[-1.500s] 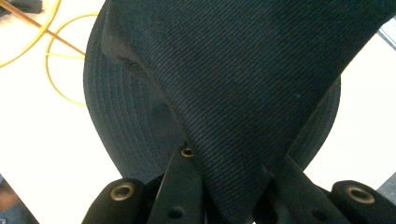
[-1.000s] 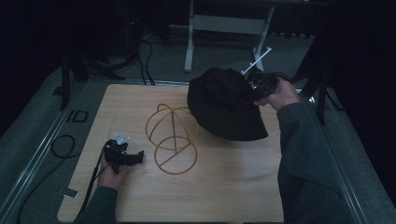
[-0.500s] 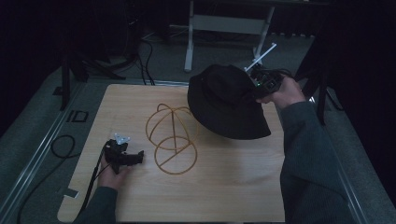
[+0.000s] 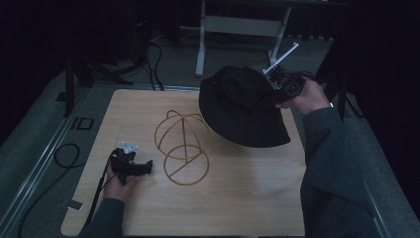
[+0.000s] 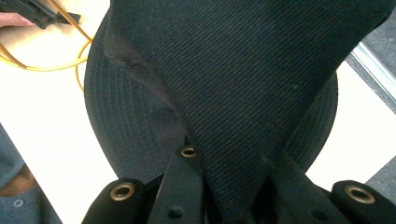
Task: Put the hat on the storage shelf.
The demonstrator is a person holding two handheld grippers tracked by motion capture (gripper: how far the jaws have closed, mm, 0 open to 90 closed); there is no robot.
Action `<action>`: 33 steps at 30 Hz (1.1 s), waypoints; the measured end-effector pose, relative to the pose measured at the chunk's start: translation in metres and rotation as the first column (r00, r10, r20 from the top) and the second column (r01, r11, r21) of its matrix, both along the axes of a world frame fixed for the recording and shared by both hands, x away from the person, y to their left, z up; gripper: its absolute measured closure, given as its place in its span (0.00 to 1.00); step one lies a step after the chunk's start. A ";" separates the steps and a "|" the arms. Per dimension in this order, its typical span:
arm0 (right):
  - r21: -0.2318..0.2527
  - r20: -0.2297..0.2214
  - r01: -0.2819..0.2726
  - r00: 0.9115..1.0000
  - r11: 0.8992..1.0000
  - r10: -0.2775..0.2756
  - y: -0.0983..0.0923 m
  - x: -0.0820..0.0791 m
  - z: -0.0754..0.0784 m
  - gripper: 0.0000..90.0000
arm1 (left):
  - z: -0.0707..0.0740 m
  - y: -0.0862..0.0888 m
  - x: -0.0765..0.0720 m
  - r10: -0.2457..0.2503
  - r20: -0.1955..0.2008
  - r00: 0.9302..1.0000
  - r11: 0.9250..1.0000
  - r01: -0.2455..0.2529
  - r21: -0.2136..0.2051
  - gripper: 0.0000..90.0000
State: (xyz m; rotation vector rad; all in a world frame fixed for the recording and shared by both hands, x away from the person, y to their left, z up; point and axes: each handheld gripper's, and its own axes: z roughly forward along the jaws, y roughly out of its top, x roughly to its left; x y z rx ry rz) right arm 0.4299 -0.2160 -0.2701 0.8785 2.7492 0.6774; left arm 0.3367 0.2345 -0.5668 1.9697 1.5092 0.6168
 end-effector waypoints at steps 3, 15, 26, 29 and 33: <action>0.005 0.004 -0.002 1.000 1.000 0.002 -0.002 -0.001 0.002 0.97 | 0.000 0.000 0.000 0.000 0.000 1.000 1.000 0.000 0.000 0.01; 0.024 0.012 -0.029 1.000 0.999 0.029 -0.008 -0.007 0.009 0.97 | 0.000 0.000 0.000 0.001 0.001 1.000 1.000 -0.001 0.000 0.01; 0.028 0.018 -0.068 0.998 0.997 0.068 -0.006 -0.010 0.014 0.96 | 0.000 0.000 0.000 0.001 0.002 1.000 1.000 -0.001 0.000 0.01; 0.030 0.019 -0.076 0.997 0.997 0.075 -0.007 -0.011 0.016 0.96 | 0.000 0.000 0.000 0.001 0.001 1.000 1.000 -0.001 0.000 0.01; 0.036 0.021 -0.081 0.997 0.996 0.081 -0.008 -0.013 0.017 0.96 | 0.000 0.000 0.000 0.001 0.001 1.000 1.000 -0.001 0.000 0.01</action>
